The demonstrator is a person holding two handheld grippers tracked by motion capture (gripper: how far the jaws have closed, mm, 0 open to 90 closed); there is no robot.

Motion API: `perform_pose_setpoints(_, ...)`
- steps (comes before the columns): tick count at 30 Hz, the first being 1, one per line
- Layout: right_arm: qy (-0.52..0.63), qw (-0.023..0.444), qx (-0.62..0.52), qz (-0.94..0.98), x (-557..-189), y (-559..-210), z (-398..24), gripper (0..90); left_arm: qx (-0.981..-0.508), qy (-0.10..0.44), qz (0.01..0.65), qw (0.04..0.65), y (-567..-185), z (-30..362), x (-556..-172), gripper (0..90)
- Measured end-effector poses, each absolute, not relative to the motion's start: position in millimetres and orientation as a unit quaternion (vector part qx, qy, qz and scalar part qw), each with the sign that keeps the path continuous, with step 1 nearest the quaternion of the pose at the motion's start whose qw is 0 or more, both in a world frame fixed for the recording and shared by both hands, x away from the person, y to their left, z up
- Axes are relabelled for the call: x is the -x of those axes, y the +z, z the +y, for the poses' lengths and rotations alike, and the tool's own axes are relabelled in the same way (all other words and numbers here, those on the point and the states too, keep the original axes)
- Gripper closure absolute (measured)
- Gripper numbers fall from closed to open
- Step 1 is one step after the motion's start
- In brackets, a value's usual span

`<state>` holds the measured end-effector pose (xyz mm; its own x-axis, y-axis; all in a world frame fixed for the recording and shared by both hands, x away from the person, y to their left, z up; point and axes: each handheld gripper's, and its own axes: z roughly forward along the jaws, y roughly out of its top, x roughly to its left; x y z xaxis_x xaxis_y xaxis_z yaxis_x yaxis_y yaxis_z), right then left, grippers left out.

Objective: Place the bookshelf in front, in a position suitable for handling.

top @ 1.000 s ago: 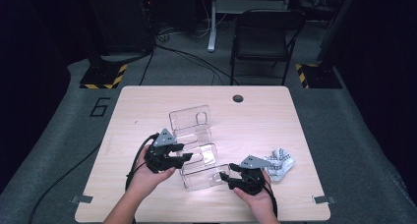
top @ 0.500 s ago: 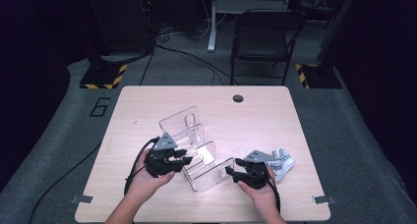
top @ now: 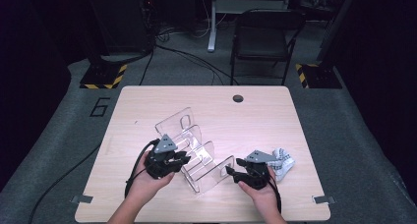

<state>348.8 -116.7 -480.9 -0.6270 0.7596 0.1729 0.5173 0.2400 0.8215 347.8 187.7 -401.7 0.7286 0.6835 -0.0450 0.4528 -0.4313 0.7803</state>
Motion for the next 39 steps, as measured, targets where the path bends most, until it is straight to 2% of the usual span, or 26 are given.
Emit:
perform_pose_setpoints(14,0.482,0.123,-0.383,0.778,-322.9,-475.1,-106.5,46.2,-0.829,0.138,0.345,0.417,-404.8,186.7,-351.1,73.5)
perform_pose_setpoints(25,0.481,0.121,-0.386,0.778,-329.7,-475.8,-104.7,49.4,-0.828,0.123,0.346,0.425,-404.9,190.4,-345.6,72.2)
perform_pose_setpoints(29,0.480,0.120,-0.388,0.778,-333.7,-474.8,-103.7,49.4,-0.827,0.120,0.343,0.430,-405.6,191.1,-340.5,65.9)
perform_pose_setpoints(39,0.477,0.119,-0.394,0.776,-343.1,-473.7,-101.7,48.9,-0.826,0.111,0.345,0.431,-404.9,194.4,-337.2,63.4)
